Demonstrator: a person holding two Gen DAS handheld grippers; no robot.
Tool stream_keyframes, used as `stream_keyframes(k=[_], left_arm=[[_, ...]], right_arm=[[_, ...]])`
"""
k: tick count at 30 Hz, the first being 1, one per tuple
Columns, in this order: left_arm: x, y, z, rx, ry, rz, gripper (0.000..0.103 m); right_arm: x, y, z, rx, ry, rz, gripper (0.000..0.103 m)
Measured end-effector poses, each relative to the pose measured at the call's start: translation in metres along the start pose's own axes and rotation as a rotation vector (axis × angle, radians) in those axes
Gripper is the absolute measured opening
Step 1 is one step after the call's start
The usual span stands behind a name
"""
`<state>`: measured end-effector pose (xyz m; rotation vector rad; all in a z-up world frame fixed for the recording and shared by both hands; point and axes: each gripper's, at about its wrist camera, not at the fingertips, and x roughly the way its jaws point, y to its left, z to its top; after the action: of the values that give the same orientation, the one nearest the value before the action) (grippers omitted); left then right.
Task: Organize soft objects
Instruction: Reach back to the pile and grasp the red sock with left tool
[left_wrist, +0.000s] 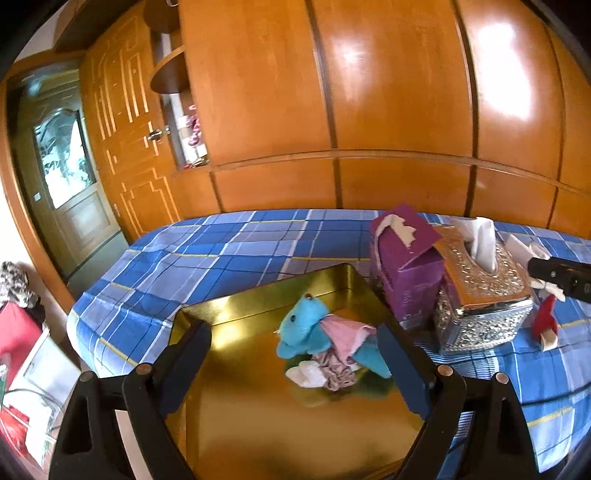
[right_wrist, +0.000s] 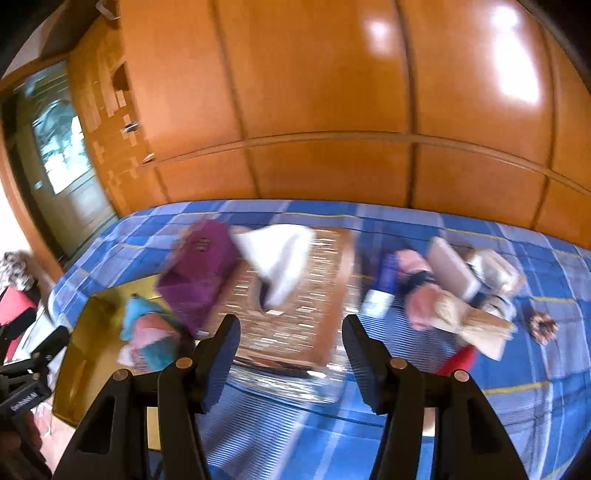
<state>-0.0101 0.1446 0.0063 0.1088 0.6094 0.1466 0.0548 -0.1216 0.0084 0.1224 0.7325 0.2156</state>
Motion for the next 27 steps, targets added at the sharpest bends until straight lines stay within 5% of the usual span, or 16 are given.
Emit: stream_keyframes(k=[7,14,22,27], left_arm=[[-0.003,-0.027,0.008,0.076,-0.018,-0.055,0.092],[-0.014,-0.074,0.024,0.196,-0.066,-0.195,0.092],[-0.021,-0.166,0.039,0.396,-0.063,-0.49,0.088],[-0.004,-0.245,0.029,0.526,0.049,-0.662,0.075]], right_arm=[[-0.015,-0.076,-0.018,0.11,0.014,-0.143,0.058],[-0.039,-0.152,-0.051,0.232,0.053,-0.301,0.058],[-0.07,-0.215,-0.106,0.364,0.117,-0.442,0.058],[-0.074,-0.235,-0.125,0.456,0.132,-0.466,0.058]])
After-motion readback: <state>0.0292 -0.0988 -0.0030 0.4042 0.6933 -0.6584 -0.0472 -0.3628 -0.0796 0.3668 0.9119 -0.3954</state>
